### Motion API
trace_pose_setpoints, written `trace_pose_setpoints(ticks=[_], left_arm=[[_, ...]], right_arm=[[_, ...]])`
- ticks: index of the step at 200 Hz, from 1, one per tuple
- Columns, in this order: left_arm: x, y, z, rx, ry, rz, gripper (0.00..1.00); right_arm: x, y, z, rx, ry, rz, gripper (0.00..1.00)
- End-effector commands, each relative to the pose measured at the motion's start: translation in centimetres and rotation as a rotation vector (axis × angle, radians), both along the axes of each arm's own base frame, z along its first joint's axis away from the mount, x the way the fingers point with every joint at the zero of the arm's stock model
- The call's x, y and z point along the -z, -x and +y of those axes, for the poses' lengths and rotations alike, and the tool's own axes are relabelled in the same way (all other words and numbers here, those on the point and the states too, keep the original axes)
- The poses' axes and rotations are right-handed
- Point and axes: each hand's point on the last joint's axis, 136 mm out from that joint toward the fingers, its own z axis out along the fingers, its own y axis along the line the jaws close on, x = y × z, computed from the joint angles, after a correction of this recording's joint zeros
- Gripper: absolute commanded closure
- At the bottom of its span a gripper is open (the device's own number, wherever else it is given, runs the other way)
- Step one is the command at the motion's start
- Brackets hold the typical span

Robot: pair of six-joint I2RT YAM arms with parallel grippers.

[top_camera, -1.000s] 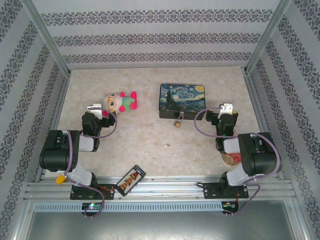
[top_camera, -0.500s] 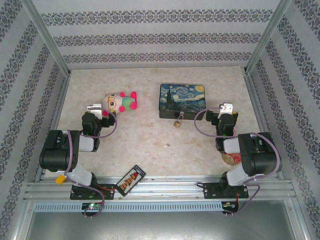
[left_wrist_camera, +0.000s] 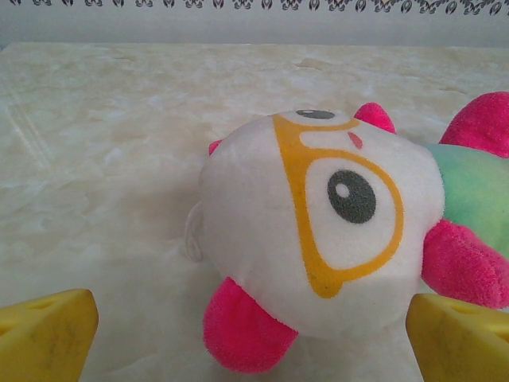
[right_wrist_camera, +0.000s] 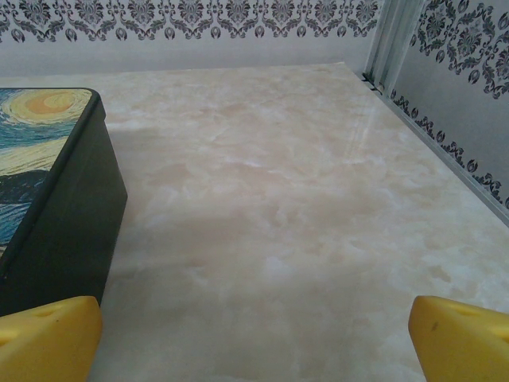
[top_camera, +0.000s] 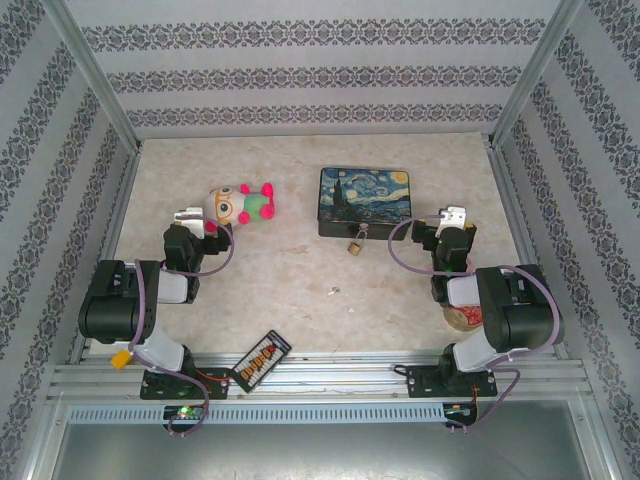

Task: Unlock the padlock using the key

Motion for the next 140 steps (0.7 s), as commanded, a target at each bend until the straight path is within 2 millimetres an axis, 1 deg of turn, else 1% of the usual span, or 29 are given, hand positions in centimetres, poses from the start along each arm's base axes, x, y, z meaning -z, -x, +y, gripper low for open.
trace_pose_setpoints(ticks=[1, 34, 40, 54, 66, 90, 111, 130, 140], left_arm=[[-0.2, -0.4, -0.6, 0.028, -0.014, 0.001, 0.01], [-0.3, -0.4, -0.5, 0.027, -0.011, -0.003, 0.01], [-0.3, -0.4, -0.3, 0.012, -0.012, -0.003, 0.01], [-1.0, -0.2, 0.5, -0.037, -0.007, -0.014, 0.01], [-1.5, 0.1, 0.6, -0.046, -0.009, -0.019, 0.01], [-3.6, 1.0, 1.3, -0.087, -0.011, -0.05, 0.01], [-6.1, 1.9, 1.9, -0.138, 0.01, -0.079, 0.01], [-8.2, 2.4, 1.6, -0.138, 0.073, -0.099, 0.01], [-9.0, 2.7, 1.4, -0.138, 0.118, -0.096, 0.01]], right_arm=[[-0.8, -0.6, 0.6, -0.022, -0.006, -0.023, 0.02], [-0.8, -0.6, 0.6, -0.023, -0.005, -0.023, 0.02], [-0.9, -0.6, 0.5, -0.015, -0.004, -0.026, 0.02], [-0.9, -0.4, 0.2, 0.0, -0.008, -0.015, 0.02], [-1.2, -0.4, 0.3, -0.009, -0.007, -0.019, 0.02], [-1.6, -0.5, 0.4, -0.011, -0.006, -0.036, 0.02], [-1.6, -0.4, 0.6, -0.022, -0.002, -0.037, 0.02], [-1.8, -0.3, 1.0, -0.039, 0.01, -0.042, 0.02], [-2.9, -0.3, 1.1, -0.025, 0.034, -0.062, 0.02]])
